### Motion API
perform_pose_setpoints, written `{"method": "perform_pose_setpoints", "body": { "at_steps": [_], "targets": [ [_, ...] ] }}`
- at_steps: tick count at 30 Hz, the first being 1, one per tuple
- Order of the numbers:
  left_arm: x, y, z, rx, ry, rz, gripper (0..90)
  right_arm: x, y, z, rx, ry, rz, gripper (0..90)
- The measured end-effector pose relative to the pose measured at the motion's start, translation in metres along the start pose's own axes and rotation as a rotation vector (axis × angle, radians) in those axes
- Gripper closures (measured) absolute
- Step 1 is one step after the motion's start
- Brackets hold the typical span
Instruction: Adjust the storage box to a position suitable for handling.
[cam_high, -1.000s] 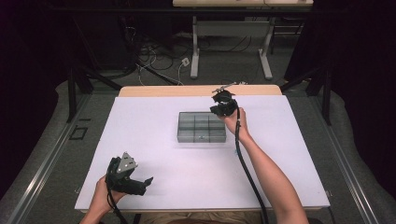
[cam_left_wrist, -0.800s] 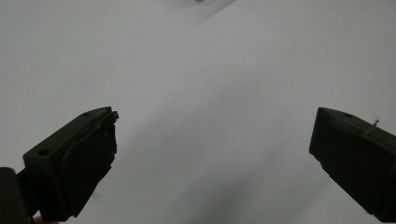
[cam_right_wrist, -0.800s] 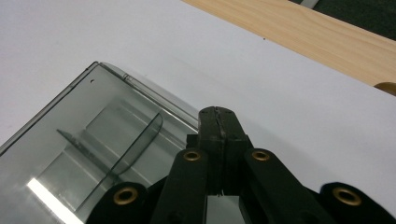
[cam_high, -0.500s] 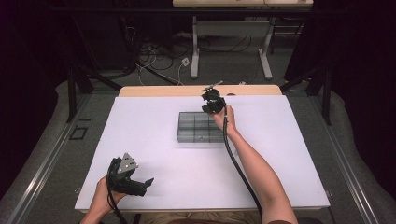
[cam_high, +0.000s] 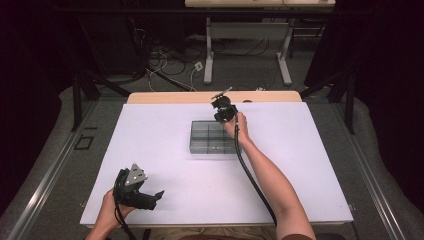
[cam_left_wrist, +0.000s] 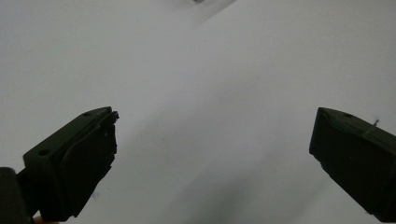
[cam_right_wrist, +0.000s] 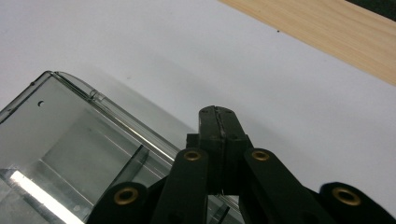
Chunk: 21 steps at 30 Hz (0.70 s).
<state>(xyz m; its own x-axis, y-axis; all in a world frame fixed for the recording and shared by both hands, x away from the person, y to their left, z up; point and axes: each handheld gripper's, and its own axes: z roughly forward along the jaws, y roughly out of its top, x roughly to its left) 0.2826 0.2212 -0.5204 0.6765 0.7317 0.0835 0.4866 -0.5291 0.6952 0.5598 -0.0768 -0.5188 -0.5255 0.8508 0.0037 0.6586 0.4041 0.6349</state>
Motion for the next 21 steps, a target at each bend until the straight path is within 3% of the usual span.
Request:
{"method": "perform_pose_setpoints", "body": {
  "at_steps": [6,7,10,17,19,21],
  "targets": [
    [0.000,0.000,0.000,0.003,0.004,-0.003,0.6,0.006,-0.002,0.000,-0.001,0.009,-0.001,90.0],
    [0.000,0.000,0.000,0.003,0.003,-0.004,0.5,0.007,-0.001,-0.003,0.036,0.005,-0.006,90.0],
    [0.000,0.000,-0.001,0.002,0.006,-0.003,0.5,0.009,-0.004,-0.001,-0.009,0.010,-0.007,90.0],
    [0.000,0.001,-0.001,0.015,-0.008,0.000,0.5,0.013,-0.010,-0.006,0.002,0.013,0.001,90.0],
    [0.000,0.001,-0.001,0.020,-0.011,0.001,0.5,0.012,-0.009,-0.008,0.017,0.009,-0.021,90.0],
    [-0.001,0.000,0.000,-0.001,0.000,-0.007,0.6,0.010,-0.010,-0.008,-0.015,0.028,-0.002,89.7]
  ]
}}
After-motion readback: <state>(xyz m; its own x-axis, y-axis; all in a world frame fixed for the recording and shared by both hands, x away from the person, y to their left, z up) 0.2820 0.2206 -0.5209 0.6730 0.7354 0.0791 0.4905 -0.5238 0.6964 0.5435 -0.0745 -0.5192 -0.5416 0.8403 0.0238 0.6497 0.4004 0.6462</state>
